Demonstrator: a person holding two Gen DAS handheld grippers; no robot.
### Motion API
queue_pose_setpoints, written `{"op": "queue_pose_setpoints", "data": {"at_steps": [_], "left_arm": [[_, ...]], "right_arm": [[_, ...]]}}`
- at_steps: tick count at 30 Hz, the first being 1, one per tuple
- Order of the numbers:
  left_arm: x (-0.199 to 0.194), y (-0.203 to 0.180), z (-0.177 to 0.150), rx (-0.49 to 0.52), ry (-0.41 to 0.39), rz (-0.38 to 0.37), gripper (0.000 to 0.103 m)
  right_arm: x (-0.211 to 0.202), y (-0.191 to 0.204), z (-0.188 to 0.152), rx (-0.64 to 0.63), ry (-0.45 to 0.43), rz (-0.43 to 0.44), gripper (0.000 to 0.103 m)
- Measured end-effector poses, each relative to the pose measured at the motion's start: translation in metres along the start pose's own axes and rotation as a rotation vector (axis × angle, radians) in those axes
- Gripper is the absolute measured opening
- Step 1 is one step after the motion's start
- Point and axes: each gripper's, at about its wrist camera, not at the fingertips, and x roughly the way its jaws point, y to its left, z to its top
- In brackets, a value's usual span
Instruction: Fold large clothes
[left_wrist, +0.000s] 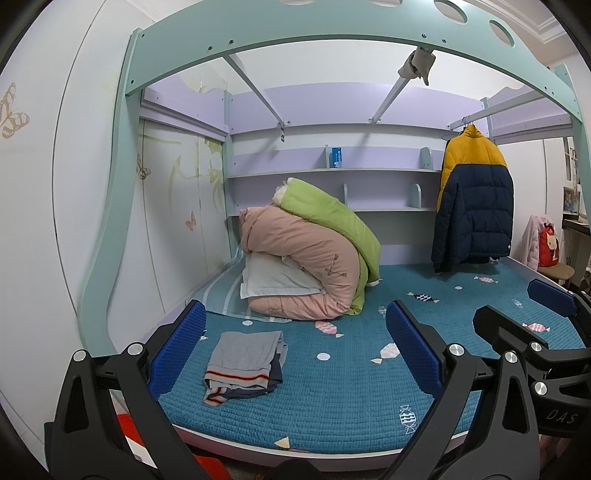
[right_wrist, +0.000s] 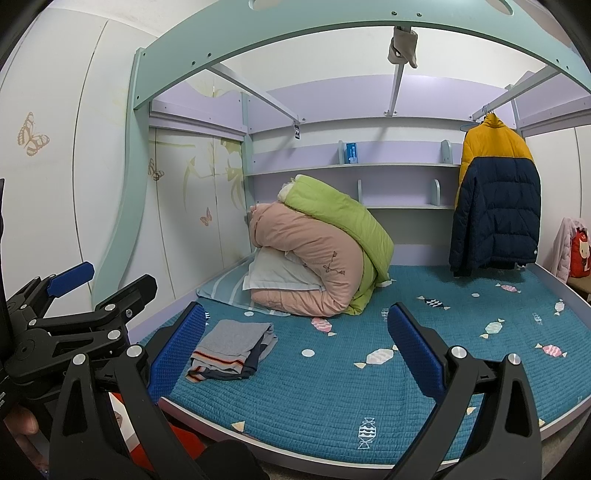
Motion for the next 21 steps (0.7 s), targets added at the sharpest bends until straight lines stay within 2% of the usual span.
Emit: {"op": "queue_pose_setpoints", "data": {"at_steps": [21], "left_arm": [[0.013, 0.006, -0.009, 0.019, 0.033, 0.009, 0.098]], "right_arm": [[0.012, -0.009, -0.009, 0.036, 0.018, 0.011, 0.095]]}}
